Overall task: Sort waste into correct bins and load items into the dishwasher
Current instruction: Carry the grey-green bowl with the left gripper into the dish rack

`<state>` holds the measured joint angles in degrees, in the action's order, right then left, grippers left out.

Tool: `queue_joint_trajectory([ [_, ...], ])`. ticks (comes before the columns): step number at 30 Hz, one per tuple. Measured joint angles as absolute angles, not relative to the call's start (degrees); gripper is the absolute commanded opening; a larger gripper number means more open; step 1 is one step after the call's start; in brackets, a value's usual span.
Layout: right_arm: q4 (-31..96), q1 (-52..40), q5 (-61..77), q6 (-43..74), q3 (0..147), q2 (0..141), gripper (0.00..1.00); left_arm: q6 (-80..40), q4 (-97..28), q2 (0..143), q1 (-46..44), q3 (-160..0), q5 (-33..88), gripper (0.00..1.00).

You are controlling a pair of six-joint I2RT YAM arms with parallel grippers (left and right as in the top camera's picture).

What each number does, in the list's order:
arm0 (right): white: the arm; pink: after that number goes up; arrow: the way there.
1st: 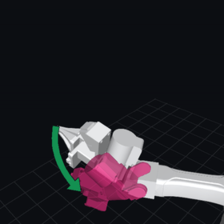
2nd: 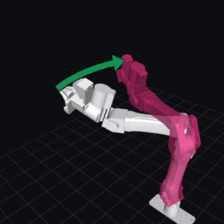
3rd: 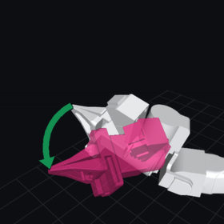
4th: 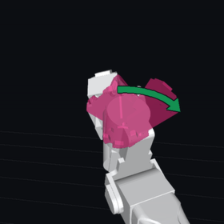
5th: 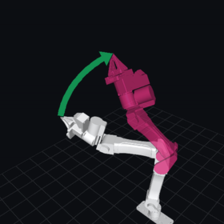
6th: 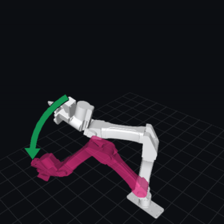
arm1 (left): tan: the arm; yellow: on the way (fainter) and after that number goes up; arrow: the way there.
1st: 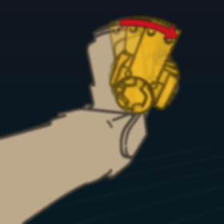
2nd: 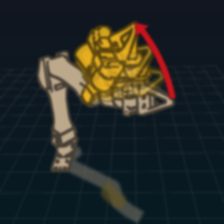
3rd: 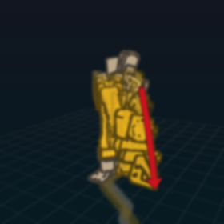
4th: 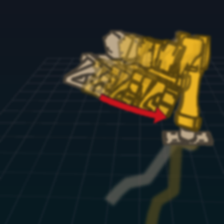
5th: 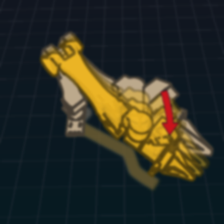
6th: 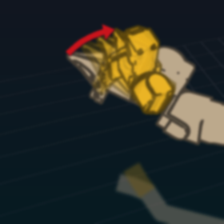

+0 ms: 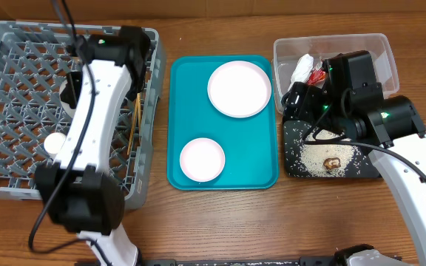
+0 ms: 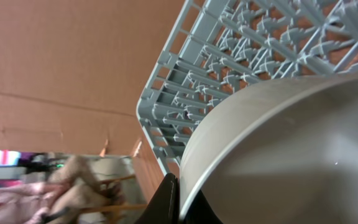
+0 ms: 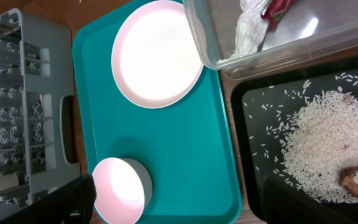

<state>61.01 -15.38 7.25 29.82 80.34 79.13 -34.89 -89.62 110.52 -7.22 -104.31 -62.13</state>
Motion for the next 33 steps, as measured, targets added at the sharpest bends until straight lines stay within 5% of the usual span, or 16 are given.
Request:
queue_joint_trajectory([
  [12, 60.71, -15.38, 7.22, 29.85, 80.31, 79.13, 0.86, -34.79, -84.16, 122.37, -8.01, -104.2, -67.44, 0.04],
  [33, 60.66, -15.38, 7.25, 29.82, 80.34, 79.13, 0.86, -34.39, -86.32, 122.93, -14.55, -104.2, -68.73, 0.11],
])
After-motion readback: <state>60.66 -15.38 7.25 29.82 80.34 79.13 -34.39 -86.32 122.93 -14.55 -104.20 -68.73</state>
